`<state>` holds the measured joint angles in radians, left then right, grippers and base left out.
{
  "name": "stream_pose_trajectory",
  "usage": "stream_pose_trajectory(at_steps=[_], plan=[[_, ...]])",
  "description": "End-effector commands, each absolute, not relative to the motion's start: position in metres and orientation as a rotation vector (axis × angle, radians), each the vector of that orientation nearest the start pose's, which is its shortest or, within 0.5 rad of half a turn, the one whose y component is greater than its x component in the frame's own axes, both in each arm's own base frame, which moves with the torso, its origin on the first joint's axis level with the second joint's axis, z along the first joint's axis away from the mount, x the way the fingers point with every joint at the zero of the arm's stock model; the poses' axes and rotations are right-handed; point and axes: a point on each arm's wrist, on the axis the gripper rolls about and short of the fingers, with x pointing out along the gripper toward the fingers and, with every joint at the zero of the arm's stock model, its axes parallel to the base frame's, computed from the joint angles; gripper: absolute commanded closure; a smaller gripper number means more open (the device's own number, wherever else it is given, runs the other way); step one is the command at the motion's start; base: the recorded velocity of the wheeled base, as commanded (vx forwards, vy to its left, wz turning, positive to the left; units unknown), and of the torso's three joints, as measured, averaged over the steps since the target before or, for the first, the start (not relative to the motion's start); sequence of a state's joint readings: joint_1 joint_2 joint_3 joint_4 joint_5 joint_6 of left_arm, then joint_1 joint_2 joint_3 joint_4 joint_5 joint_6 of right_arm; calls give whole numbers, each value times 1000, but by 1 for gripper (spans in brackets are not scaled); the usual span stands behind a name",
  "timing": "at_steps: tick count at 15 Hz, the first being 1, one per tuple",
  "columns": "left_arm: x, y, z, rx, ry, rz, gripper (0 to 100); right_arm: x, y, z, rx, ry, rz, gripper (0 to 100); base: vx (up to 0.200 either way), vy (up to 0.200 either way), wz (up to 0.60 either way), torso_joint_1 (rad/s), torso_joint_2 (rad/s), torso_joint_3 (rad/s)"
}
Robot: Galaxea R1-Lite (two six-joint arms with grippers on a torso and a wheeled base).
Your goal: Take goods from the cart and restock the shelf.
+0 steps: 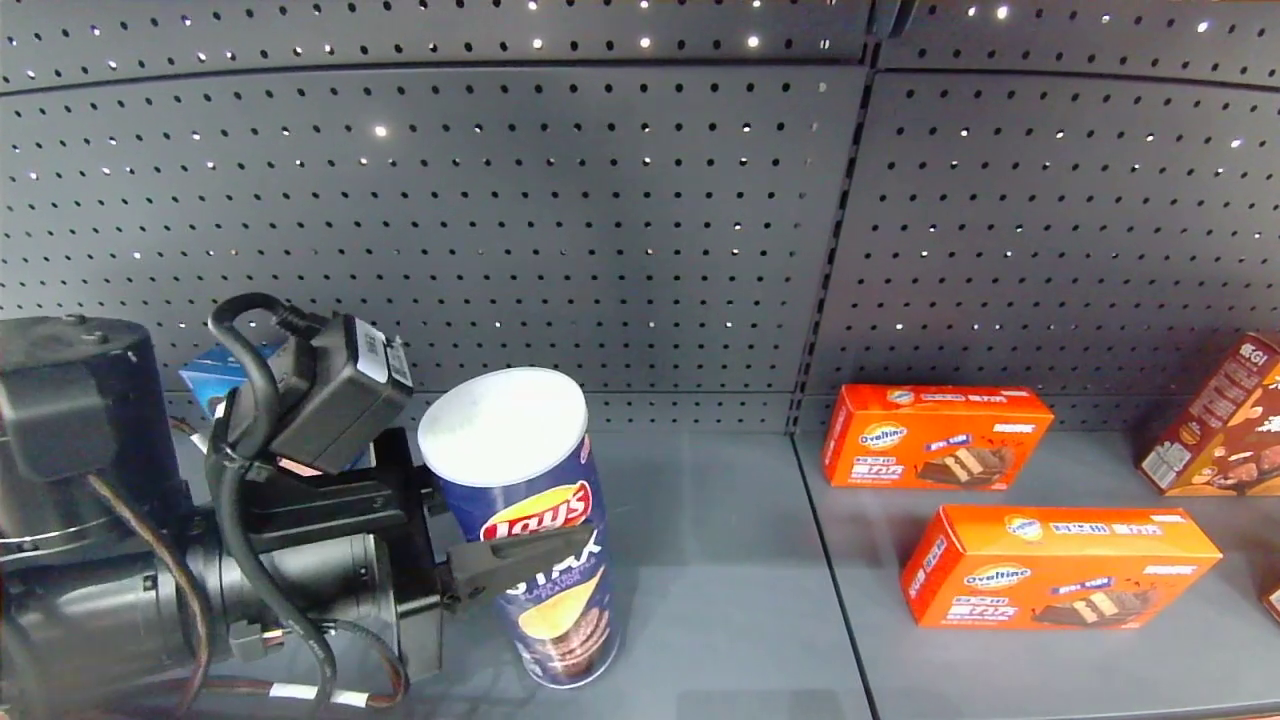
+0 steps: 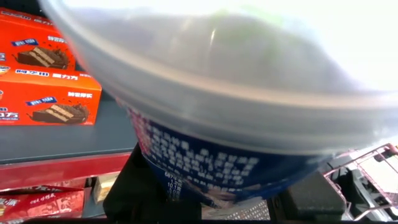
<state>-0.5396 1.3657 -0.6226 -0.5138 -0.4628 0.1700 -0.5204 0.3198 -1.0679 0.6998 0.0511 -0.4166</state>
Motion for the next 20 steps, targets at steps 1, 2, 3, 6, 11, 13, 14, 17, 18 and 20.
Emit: stream_pose_trajectory(at_steps=[1, 2, 3, 6, 11, 13, 14, 17, 18, 20], plan=[[194, -117, 203, 175, 166, -996, 100, -83, 48, 277, -414, 80, -452, 100, 0, 0, 0, 0, 0, 0], [198, -118, 204, 183, 159, -985, 100, -76, 42, 283, -407, 93, -426, 100, 0, 0, 0, 0, 0, 0], [199, -118, 204, 182, 165, -982, 100, -74, 38, 284, -407, 91, -405, 100, 0, 0, 0, 0, 0, 0], [209, -107, 201, 175, 163, -977, 100, -77, 38, 282, -409, 86, -392, 100, 0, 0, 0, 0, 0, 0], [201, -96, 197, 163, 162, -970, 100, -75, 38, 283, -410, 92, -399, 100, 0, 0, 0, 0, 0, 0], [190, -91, 191, 160, 182, -971, 100, -74, 38, 282, -408, 103, -400, 100, 0, 0, 0, 0, 0, 0], [184, -89, 187, 159, 191, -973, 100, -74, 38, 280, -407, 107, -401, 100, 0, 0, 0, 0, 0, 0], [173, -84, 182, 152, 205, -971, 100, -77, 40, 275, -423, 108, -405, 100, 0, 0, 0, 0, 0, 0], [175, -82, 184, 150, 197, -958, 100, -78, 41, 273, -430, 105, -412, 100, 0, 0, 0, 0, 0, 0], [175, -82, 184, 150, 197, -958, 100, -78, 41, 272, -432, 106, -412, 100, 0, 0, 0, 0, 0, 0]])
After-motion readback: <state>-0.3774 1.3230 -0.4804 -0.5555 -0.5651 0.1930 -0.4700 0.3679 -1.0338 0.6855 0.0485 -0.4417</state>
